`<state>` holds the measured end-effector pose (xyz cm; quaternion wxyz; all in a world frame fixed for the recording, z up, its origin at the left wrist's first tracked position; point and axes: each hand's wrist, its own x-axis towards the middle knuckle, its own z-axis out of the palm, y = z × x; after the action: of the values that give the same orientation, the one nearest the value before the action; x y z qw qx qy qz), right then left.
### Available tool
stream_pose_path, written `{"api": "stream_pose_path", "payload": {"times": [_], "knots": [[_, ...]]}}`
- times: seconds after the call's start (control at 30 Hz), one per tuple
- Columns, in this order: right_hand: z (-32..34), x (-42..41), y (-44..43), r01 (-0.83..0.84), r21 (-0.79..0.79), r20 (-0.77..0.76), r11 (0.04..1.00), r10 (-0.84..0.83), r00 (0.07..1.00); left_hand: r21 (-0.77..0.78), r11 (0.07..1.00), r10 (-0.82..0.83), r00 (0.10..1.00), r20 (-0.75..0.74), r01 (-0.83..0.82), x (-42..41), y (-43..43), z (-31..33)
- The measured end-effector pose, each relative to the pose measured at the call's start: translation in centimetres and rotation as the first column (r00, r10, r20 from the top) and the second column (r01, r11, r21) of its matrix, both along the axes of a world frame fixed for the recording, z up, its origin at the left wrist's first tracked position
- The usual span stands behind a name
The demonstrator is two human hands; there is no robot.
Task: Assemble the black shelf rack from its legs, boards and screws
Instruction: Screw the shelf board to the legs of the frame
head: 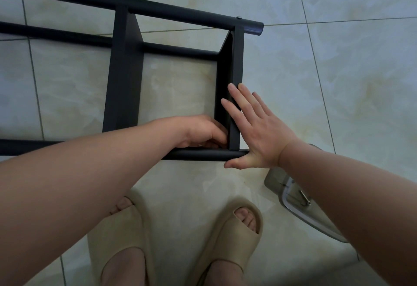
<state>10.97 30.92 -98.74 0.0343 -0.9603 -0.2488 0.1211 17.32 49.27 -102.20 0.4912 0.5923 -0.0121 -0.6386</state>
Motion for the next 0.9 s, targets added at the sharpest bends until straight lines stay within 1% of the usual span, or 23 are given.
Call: {"api": "stream_pose_path", "payload": {"times": [0.17, 0.3, 0.53, 0.77, 0.9], "knots": [[0.09, 0.0, 0.02, 0.0, 0.001, -0.004, 1.0, 0.0, 1.0, -0.01, 1.0, 0.017, 1.0, -0.012, -0.017, -0.08, -0.03, 0.19], [0.14, 0.03, 0.01, 0.0, 0.002, -0.008, 1.0, 0.0, 1.0, 0.021, 0.999, -0.026, 0.998, 0.052, 0.025, -0.15, -0.18, 0.26], [-0.06, -0.02, 0.01, -0.003, -0.006, -0.004, 1.0, 0.003, 1.0, -0.021, 0.999, 0.024, 0.999, -0.029, -0.024, 0.04, -0.04, 0.04], [-0.14, -0.01, -0.04, -0.001, 0.005, 0.006, 1.0, 0.001, 1.0, 0.017, 0.999, -0.046, 0.998, 0.05, 0.045, -0.12, -0.09, 0.2], [-0.14, -0.02, -0.04, 0.0, 0.009, 0.002, 1.0, 0.0, 1.0, -0.014, 1.0, -0.012, 1.0, 0.019, 0.012, -0.02, -0.04, 0.01]]}}
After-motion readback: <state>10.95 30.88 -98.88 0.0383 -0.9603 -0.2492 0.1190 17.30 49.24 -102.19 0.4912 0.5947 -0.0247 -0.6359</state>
